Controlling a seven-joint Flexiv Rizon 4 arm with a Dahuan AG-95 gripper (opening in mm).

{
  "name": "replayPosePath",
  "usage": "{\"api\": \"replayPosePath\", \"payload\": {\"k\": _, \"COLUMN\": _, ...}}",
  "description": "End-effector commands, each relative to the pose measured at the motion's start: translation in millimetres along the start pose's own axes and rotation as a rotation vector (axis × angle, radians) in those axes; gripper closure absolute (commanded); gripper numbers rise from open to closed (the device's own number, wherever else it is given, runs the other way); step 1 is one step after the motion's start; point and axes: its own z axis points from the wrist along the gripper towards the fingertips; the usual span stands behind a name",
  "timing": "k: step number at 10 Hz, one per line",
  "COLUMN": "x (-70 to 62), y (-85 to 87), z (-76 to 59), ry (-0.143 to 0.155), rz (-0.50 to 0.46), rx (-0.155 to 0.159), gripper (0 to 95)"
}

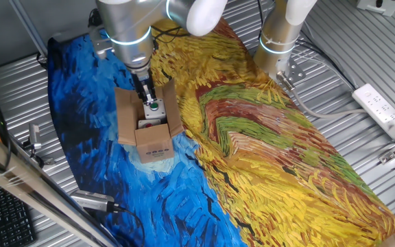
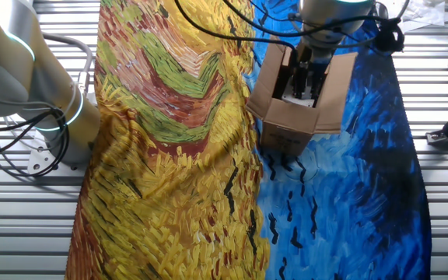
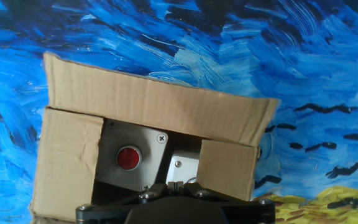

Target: Open a box

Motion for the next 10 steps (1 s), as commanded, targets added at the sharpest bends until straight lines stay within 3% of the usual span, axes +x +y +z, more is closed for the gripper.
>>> {"api": "replayPosePath", "payload": {"k": 1, "x": 1.0, "y": -0.2, "z": -0.5, "ry": 0.003, "rz": -0.009, "rx": -0.004, "gripper": 95.0}}
{"api": "replayPosePath", "payload": {"k": 9, "x": 1.0, "y": -0.2, "z": -0.5, "ry": -0.017, "rz": 0.128, "rx": 0.018, "gripper": 95.0}}
{"api": "replayPosePath", "payload": {"k": 10, "x": 2.5, "y": 3.2, "z": 2.7, "ry": -0.039, "rz": 0.158, "rx": 0.018, "gripper": 95.0}}
